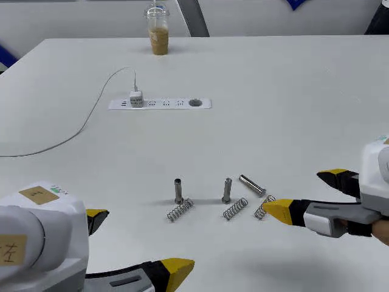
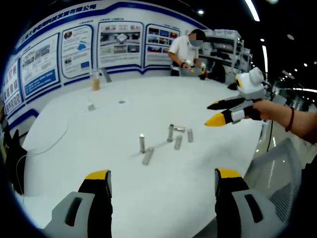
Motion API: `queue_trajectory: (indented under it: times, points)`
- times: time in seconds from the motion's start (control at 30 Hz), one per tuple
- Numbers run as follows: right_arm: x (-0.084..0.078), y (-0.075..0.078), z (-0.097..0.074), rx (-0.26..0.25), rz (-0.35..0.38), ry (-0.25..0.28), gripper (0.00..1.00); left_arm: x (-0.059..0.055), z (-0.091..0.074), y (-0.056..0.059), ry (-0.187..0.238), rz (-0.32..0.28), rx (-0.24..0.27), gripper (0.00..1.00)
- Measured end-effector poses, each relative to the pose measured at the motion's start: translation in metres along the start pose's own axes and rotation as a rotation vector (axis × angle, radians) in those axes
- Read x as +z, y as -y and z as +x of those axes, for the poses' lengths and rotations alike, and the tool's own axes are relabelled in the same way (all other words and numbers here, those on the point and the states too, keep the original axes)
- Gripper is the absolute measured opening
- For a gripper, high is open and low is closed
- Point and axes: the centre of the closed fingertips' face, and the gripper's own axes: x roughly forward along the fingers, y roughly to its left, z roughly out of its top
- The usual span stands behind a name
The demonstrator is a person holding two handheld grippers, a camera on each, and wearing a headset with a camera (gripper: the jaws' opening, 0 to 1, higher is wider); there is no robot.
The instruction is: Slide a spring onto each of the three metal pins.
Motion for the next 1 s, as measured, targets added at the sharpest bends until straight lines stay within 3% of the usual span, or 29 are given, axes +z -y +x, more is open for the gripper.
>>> queue_trajectory:
  times: [0.33, 0.63, 1.0]
  points:
    - [0.000, 0.008, 0.021, 0.021, -0.017, -0.021, 0.70, -0.001, 0.003, 0.001, 0.000, -0.006, 0.000, 0.86]
    - [-0.002, 0.011, 0.037, 0.025, -0.020, -0.032, 0.58, -0.002, 0.005, 0.002, -0.003, 0.005, -0.008, 0.85]
    - [0.000, 0.010, 0.057, 0.053, -0.031, -0.050, 0.51, -0.002, 0.006, 0.000, -0.002, 0.012, -0.004, 0.84]
